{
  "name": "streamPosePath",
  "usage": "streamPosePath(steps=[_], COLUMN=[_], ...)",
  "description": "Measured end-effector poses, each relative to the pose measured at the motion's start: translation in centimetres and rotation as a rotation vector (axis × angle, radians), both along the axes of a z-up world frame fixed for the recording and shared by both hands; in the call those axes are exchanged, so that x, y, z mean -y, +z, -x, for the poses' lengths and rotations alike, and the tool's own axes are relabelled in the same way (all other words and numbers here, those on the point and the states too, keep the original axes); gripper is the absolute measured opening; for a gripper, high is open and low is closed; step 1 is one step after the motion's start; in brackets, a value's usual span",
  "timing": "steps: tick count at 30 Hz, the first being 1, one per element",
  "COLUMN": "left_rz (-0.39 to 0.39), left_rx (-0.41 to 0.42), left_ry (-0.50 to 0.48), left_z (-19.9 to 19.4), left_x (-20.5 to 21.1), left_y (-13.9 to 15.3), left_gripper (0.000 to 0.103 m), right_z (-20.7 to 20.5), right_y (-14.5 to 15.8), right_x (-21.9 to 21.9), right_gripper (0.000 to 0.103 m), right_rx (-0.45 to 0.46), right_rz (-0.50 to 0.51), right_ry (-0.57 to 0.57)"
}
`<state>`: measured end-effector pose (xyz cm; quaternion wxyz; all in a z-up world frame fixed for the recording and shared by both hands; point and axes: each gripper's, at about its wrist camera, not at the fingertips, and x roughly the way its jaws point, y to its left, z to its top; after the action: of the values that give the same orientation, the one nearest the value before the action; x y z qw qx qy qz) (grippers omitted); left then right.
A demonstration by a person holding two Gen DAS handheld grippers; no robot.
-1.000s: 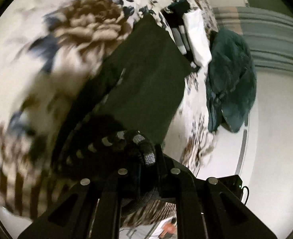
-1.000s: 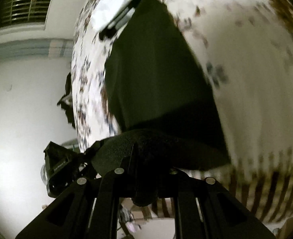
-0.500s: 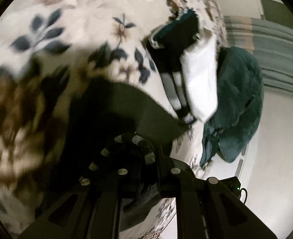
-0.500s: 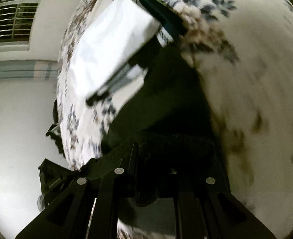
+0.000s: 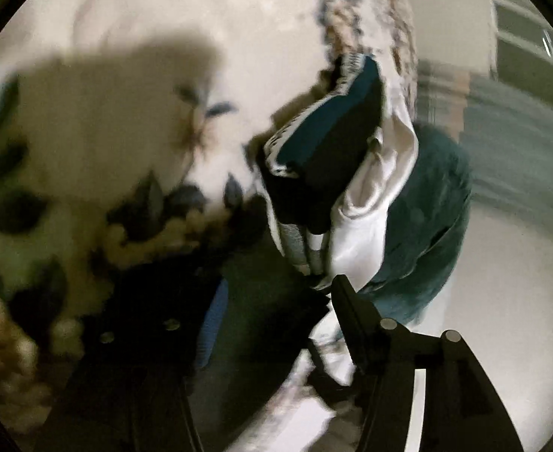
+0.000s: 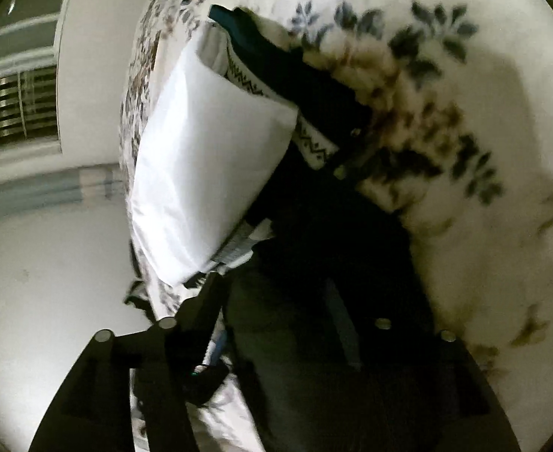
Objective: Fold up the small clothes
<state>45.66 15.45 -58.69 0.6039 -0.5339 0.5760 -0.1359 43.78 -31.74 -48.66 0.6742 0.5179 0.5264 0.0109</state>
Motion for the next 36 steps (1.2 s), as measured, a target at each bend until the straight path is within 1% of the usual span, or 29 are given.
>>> streamPosePath(steps=[1,2,5,6,7,8,9,11,12,13,14,15,16,17,19,20,22,24,26,27,29,30,31,32,33,34,35,36], left_rz=[-0.039,-0.11,-0.25,-0.279,-0.311,-0.327,-0.334,-0.323,-0.31,-0.28,-0.244,-0.227,-0.217,-0.19,-0.143,-0.142,-0.164,-0.189,-0.202,-0.23,-0.223,-0.21,-0.193,-0.18,-0.179,-0.174,-0.173,-0.179], left_rx=[0.028,0.07,0.155,0.166,0.172,0.171,0.162,0.103,0.073,0.033,0.002,-0.009,-0.023,-0.044,-0.067,-0.058,-0.042,-0.038,-0.04,-0.042,-0.032,-0.034,-0.034,-0.038,-0.044,-0.043,-0.037,-0.03], left_ry=[-0.027,-0.071,-0.146,-0.159,-0.174,-0.179,-0.178,-0.15,-0.132,-0.095,-0.054,-0.024,0.019,0.043,0.098,0.119,0.121,0.11,0.119,0.141,0.232,0.312,0.37,0.439,0.457,0.47,0.47,0.458], left_z=[0.1,0.8,3.9,5.0,7.0,9.0,10.5,14.8,16.3,18.7,20.7,21.7,23.2,24.2,25.2,25.4,25.4,24.8,23.5,22.6,22.2,22.3,22.5,22.8,23.0,23.0,23.0,22.8], left_x=[-0.3,-0.6,-1.2,-1.3,-1.4,-1.4,-1.5,-1.3,-1.1,-0.9,-0.6,-0.2,0.3,0.9,1.9,2.4,4.0,5.8,6.8,7.0,6.4,5.8,5.4,4.7,4.3,3.8,3.5,3.2], left_y=[0.8,2.1,5.1,5.6,6.3,6.7,6.7,6.2,5.7,4.9,4.2,3.8,3.2,2.4,1.5,1.4,1.0,-0.1,-1.4,-2.0,-2.5,-2.6,-2.5,-2.4,-2.5,-2.3,-2.2,-1.8], left_gripper=[0.055,0.059,0.062,0.065,0.069,0.075,0.077,0.077,0.077,0.077,0.077,0.081,0.082,0.082,0.082,0.082,0.082,0.082,0.082,0.082,0.082,0.082,0.081,0.065,0.047,0.043,0.037,0.035], right_z=[0.5,1.2,3.6,4.8,6.0,7.0,8.0,9.6,10.2,10.7,10.7,10.6,10.1,9.7,7.8,7.0,4.6,2.9,1.3,0.7,-0.2,-0.3,-0.4,-0.5,-0.5,-0.2,0.2,0.5], right_y=[0.6,1.1,2.1,2.1,2.2,2.1,2.0,1.7,1.6,1.3,0.9,0.4,-0.3,-0.9,-2.4,-3.0,-4.5,-5.3,-6.5,-6.9,-7.4,-7.3,-7.2,-7.2,-7.3,-7.5,-7.8,-8.0], right_x=[0.2,0.4,1.2,1.3,1.6,1.8,2.0,2.0,1.9,1.8,1.7,1.6,1.4,1.3,0.8,0.6,0.0,-0.5,-1.2,-1.4,-1.8,-1.8,-1.9,-2.1,-2.4,-2.6,-2.7,-2.7], right_gripper=[0.068,0.073,0.077,0.078,0.082,0.086,0.087,0.093,0.094,0.097,0.098,0.098,0.098,0.098,0.099,0.099,0.099,0.099,0.099,0.099,0.1,0.1,0.099,0.096,0.091,0.064,0.035,0.033], right_rx=[-0.004,-0.013,-0.05,-0.06,-0.08,-0.101,-0.114,-0.144,-0.148,-0.148,-0.151,-0.155,-0.155,-0.151,-0.141,-0.139,-0.135,-0.126,-0.124,-0.123,-0.115,-0.1,-0.063,-0.033,-0.026,-0.035,-0.069,-0.076], right_rz=[0.044,0.086,0.209,0.235,0.262,0.281,0.29,0.296,0.289,0.275,0.262,0.25,0.229,0.21,0.175,0.173,0.163,0.133,0.101,0.09,0.072,0.069,0.047,0.026,0.022,0.026,0.053,0.04], right_ry=[0.026,0.053,0.138,0.164,0.197,0.224,0.245,0.296,0.316,0.336,0.347,0.355,0.361,0.366,0.388,0.398,0.436,0.462,0.494,0.504,0.514,0.509,0.497,0.492,0.488,0.48,0.468,0.452])
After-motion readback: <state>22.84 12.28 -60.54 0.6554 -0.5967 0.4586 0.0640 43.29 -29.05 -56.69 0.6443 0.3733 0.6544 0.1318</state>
